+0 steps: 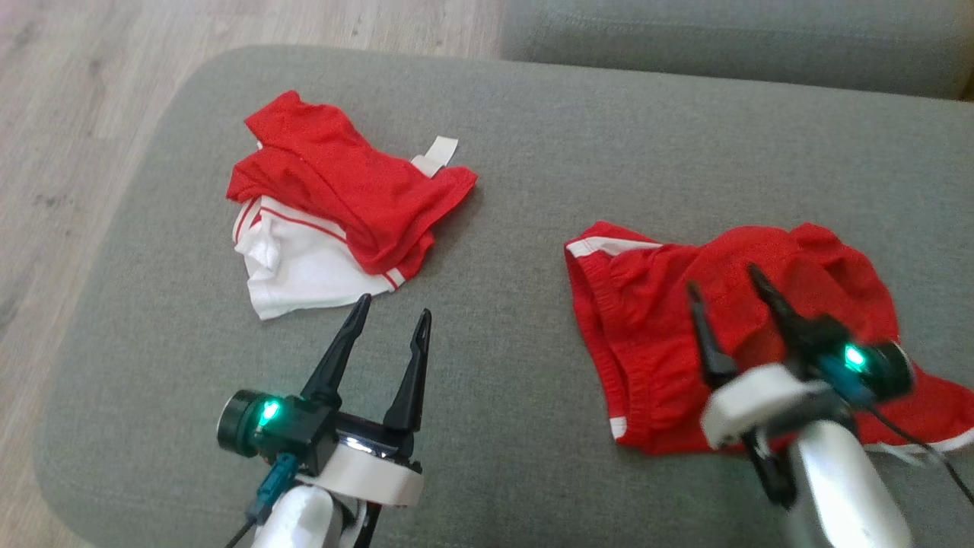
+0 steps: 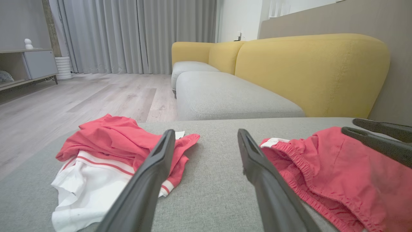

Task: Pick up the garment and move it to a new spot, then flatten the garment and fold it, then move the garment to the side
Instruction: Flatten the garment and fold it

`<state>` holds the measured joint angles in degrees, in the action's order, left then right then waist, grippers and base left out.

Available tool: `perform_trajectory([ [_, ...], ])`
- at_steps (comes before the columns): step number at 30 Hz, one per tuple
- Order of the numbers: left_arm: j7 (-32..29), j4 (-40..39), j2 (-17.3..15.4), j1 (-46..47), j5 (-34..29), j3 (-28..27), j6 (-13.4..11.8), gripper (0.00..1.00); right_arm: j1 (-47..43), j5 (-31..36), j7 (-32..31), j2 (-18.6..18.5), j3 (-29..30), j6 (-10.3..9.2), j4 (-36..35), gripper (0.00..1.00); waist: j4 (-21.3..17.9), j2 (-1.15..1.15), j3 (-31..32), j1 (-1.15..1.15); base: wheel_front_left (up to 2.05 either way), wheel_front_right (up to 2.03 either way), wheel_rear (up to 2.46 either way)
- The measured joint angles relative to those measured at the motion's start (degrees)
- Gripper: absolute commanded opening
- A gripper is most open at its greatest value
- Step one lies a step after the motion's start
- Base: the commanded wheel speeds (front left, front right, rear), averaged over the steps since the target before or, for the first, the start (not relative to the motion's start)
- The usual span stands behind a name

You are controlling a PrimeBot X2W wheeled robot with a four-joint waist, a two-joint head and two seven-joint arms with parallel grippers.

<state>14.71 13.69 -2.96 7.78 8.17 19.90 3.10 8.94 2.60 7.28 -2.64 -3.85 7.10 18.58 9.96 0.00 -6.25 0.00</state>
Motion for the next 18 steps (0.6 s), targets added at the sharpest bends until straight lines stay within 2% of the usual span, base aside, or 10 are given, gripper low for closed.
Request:
perform_trajectory([
  [5,0.00,0.00,0.01,0.51,0.44,0.57,0.00,1.00,7.67,7.00,-7.82,-0.78,-6.61,0.00,5.76,1.00,0.89,0.00,-1.88,0.00,0.00,0.00,0.00],
  [11,0.00,0.03,0.01,1.97,1.53,1.89,-0.02,1.00,14.23,8.29,-15.78,-5.61,-10.58,0.00,13.72,1.00,2.82,0.00,-3.33,0.01,0.00,0.00,0.00],
  [14,0.00,0.16,0.01,2.01,1.92,2.26,-0.08,1.00,15.68,7.03,-18.00,-6.17,-11.16,0.00,16.26,1.00,3.77,0.00,-3.77,0.01,0.00,0.00,0.00],
  [15,0.00,0.21,0.01,2.01,1.92,2.33,-0.08,1.00,15.98,6.34,-18.49,-6.26,-11.52,0.00,17.08,0.92,4.05,0.00,-3.91,0.01,0.00,0.00,0.00],
  [17,0.00,0.26,0.02,2.01,1.92,2.42,-0.08,1.00,16.48,4.55,-18.57,-6.28,-11.61,0.00,17.95,0.00,4.52,0.00,-4.18,0.00,0.00,0.00,0.00],
  [18,0.00,0.26,0.02,2.01,1.92,2.43,-0.09,1.00,16.69,4.30,-18.55,-6.33,-11.71,0.00,18.19,0.00,4.70,0.00,-4.33,0.00,0.00,0.00,0.00],
])
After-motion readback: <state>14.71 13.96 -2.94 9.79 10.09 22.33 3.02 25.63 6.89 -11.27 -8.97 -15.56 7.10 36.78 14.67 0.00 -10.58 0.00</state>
